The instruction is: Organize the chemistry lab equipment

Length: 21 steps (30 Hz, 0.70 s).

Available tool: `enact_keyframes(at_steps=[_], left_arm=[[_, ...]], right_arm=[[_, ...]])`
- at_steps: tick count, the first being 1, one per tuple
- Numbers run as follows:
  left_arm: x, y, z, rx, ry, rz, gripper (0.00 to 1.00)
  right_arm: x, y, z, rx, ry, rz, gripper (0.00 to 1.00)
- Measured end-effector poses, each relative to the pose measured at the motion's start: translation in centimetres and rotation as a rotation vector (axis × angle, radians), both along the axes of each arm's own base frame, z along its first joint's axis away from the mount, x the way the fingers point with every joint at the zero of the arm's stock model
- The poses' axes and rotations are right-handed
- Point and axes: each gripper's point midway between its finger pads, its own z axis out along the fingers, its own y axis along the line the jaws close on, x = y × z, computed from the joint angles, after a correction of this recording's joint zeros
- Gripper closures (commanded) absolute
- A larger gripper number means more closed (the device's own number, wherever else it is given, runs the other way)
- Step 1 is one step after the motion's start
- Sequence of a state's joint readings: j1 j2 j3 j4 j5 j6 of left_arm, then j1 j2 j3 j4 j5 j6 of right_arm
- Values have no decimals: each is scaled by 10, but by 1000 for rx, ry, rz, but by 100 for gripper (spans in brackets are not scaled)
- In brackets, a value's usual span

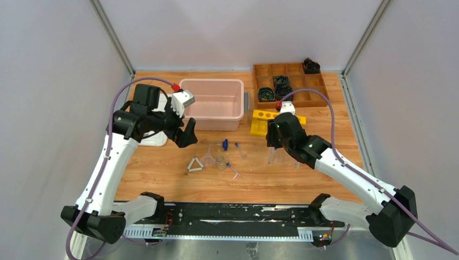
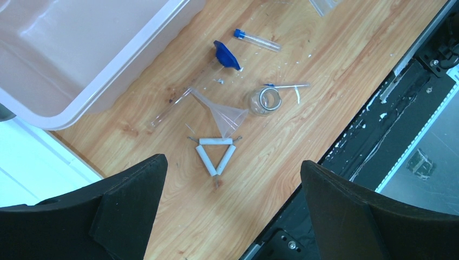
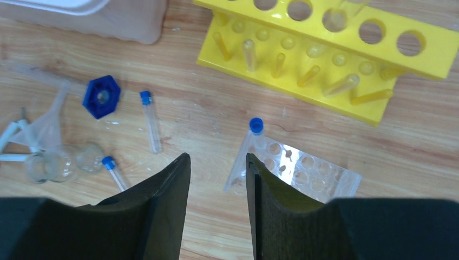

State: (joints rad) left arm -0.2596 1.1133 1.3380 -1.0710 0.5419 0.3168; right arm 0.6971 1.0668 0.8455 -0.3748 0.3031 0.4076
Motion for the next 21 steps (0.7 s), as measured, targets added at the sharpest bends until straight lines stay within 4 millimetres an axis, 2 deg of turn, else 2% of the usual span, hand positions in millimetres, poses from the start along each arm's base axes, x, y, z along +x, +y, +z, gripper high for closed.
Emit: enact_keyframes(at_steps=[3, 7, 10, 15, 18, 21], left_arm=[[0, 0, 0, 1, 0, 0, 0], [0, 1, 0, 3, -2, 2, 0], [1, 1, 0, 5, -3, 4, 0], [1, 2, 2, 8, -11, 9, 0], [0, 3, 4, 7, -20, 10, 0], [-1, 3, 6, 5, -28, 10, 0]], right_arm=[[1, 17, 10, 42, 6, 33, 57], [4, 56, -1, 64, 92, 105, 61], [6, 89, -33, 41, 200, 151, 61], [-1, 109, -85, -29, 320, 177, 51], [2, 116, -99, -49, 332, 176, 50], [9, 122, -105, -53, 320, 162, 51]])
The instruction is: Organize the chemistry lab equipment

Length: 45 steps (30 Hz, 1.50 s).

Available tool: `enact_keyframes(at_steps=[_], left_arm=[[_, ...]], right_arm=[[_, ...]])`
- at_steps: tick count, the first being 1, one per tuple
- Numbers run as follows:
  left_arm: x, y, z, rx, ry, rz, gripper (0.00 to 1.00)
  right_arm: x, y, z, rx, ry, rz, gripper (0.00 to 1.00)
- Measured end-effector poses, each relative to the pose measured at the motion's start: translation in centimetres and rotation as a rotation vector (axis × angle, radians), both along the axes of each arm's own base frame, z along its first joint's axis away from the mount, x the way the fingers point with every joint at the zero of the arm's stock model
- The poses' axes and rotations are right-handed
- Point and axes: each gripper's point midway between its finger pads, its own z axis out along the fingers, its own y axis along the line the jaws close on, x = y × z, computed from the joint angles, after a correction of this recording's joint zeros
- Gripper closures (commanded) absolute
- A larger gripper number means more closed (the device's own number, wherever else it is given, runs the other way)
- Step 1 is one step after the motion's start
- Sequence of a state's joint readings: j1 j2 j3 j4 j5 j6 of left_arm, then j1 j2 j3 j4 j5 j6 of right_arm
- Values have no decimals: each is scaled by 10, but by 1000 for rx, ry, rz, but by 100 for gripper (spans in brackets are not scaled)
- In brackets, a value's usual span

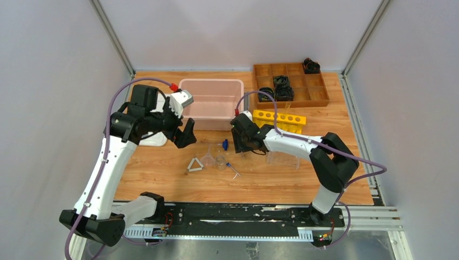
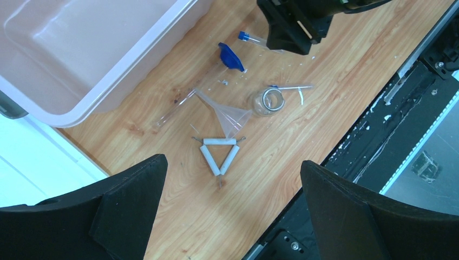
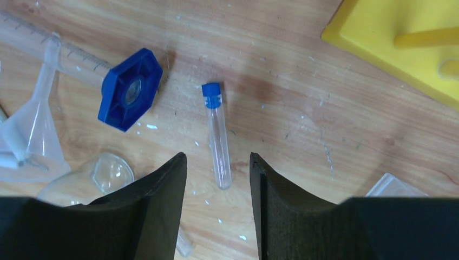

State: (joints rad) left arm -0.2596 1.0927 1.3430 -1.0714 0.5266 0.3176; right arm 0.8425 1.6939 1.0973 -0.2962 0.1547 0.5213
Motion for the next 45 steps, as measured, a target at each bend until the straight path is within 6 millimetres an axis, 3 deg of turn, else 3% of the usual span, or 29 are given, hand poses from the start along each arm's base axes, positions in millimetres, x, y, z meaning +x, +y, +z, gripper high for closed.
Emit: enact_keyframes(at_steps=[9, 17, 25, 31, 41, 45], left_arm=[[-1, 0, 3, -3, -11, 0, 0], [-1, 0, 5, -4, -18, -1, 0], [-1, 0, 6, -3, -22, -3, 0], [-1, 1, 11, -6, -39, -5, 0], [-4, 2, 18, -8, -71, -4, 0], [-5, 3, 19, -6, -74, -3, 0]], right_arm=[[10, 5, -16, -26, -31, -43, 63], [11, 12, -19, -32, -70, -70, 76], [5, 12, -22, -41, -86, -76, 69], [-15, 5, -33, -81, -93, -59, 60], [-12, 6, -24, -93, -158, -65, 63], [-6, 9, -24, -104, -176, -65, 68]])
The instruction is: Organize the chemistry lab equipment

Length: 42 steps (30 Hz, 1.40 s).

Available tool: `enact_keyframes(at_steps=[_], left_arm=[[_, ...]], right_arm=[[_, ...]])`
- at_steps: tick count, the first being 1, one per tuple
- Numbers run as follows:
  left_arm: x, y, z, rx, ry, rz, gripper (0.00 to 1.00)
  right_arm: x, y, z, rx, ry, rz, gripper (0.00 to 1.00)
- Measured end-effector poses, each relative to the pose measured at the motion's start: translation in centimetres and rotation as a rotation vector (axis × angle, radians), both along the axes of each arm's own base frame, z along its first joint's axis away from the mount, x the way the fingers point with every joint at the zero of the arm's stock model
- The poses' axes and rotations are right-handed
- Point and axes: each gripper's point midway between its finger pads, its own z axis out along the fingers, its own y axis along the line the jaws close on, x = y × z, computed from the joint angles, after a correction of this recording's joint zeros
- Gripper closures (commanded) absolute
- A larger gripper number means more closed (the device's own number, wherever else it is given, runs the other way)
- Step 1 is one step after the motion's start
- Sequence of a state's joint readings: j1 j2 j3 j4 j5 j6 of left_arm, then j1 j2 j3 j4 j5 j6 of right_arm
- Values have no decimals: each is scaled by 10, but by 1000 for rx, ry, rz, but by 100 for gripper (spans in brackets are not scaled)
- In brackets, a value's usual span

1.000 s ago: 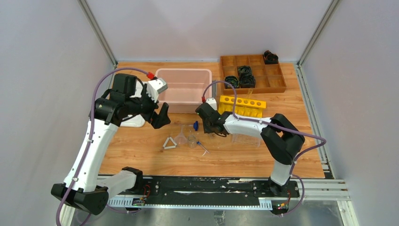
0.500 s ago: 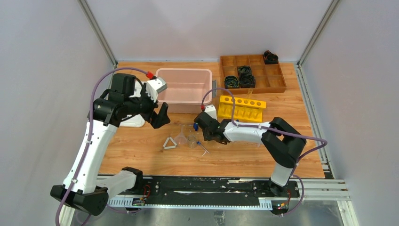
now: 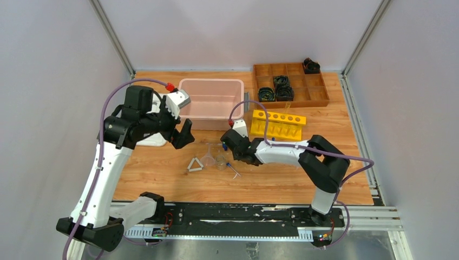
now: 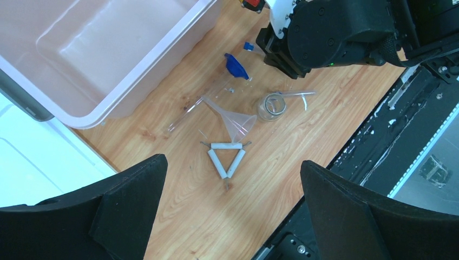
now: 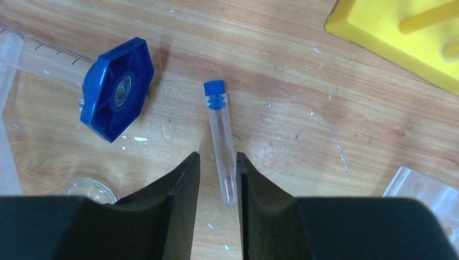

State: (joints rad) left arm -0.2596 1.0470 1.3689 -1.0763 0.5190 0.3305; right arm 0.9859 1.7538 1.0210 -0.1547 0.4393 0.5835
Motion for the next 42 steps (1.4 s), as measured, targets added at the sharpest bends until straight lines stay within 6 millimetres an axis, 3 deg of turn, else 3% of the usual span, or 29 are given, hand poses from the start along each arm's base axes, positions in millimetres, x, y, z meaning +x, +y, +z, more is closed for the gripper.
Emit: enact_keyframes(at_steps=[5, 10, 14, 17, 19, 28, 35, 39, 42], left_arm=[[-1, 0, 0, 2, 0, -1, 0], [-1, 0, 0, 2, 0, -1, 0], [-1, 0, 1, -1, -1, -4, 0], [-2, -2, 2, -10, -1, -13, 0], [-2, -3, 3, -14, -1, -16, 0], [-5, -6, 13, -39, -15, -26, 0], [-19, -23, 29, -150, 26, -77, 8], [-26, -29, 32, -198, 67, -89, 20], [-30, -35, 34, -250, 108, -88, 27]], right_arm=[[2, 0, -7, -15, 0, 1, 79], [2, 1, -7, 1, -7, -8, 98], [-6, -10, -5, 24, -11, -22, 100], [-13, -19, 8, 53, -23, -26, 100], [-14, -20, 31, 104, -53, -26, 100], [-17, -2, 180, 491, -234, 7, 100], [-31, 34, 251, 739, -298, 84, 100], [-52, 67, 294, 864, -330, 172, 100], [-67, 81, 319, 942, -352, 218, 100]])
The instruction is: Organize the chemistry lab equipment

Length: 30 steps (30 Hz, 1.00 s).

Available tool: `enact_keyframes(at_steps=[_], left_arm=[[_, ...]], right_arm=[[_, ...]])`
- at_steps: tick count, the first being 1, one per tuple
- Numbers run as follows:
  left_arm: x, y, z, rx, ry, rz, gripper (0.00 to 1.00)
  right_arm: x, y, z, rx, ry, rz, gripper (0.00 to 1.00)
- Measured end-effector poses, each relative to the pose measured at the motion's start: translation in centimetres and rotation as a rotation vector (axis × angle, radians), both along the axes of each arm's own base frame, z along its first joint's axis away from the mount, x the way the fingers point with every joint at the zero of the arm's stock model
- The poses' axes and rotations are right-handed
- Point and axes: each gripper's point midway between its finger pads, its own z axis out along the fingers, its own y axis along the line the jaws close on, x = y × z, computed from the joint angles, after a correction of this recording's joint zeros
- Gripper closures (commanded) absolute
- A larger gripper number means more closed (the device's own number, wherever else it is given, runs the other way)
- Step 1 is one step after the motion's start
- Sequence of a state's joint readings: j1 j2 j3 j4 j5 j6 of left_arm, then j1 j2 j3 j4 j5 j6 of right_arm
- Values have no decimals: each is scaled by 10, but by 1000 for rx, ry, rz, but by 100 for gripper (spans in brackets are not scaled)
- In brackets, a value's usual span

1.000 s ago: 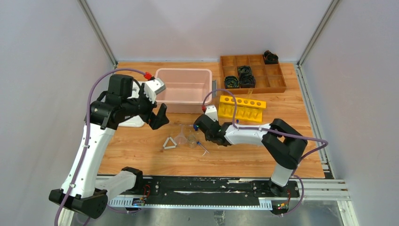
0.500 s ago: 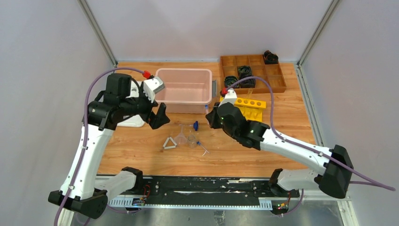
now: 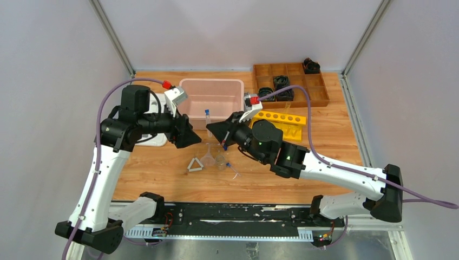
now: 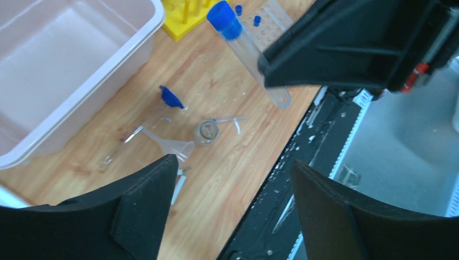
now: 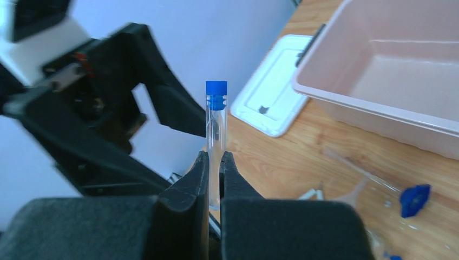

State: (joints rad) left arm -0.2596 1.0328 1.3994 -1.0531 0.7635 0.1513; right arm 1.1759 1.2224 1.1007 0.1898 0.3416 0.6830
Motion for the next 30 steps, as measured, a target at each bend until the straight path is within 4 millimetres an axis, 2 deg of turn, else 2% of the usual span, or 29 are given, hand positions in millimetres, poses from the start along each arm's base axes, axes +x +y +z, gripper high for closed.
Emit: enact_keyframes(at_steps=[5, 8, 13, 23, 30], left_arm=[[0, -9, 0, -89, 52, 31, 33], [1, -14, 13, -164, 33, 46, 36], [-3, -22, 31, -256, 12, 36, 49], [-6, -32, 34, -313, 82, -20, 68], [-8, -35, 32, -334, 115, -37, 71]], right_arm=[[-15, 11, 20, 67, -36, 33, 100], [-15, 13, 23, 77, -49, 28, 100], [-15, 14, 27, 88, -61, 28, 100], [-14, 18, 31, 104, -82, 28, 100], [-12, 20, 31, 103, -93, 24, 100]])
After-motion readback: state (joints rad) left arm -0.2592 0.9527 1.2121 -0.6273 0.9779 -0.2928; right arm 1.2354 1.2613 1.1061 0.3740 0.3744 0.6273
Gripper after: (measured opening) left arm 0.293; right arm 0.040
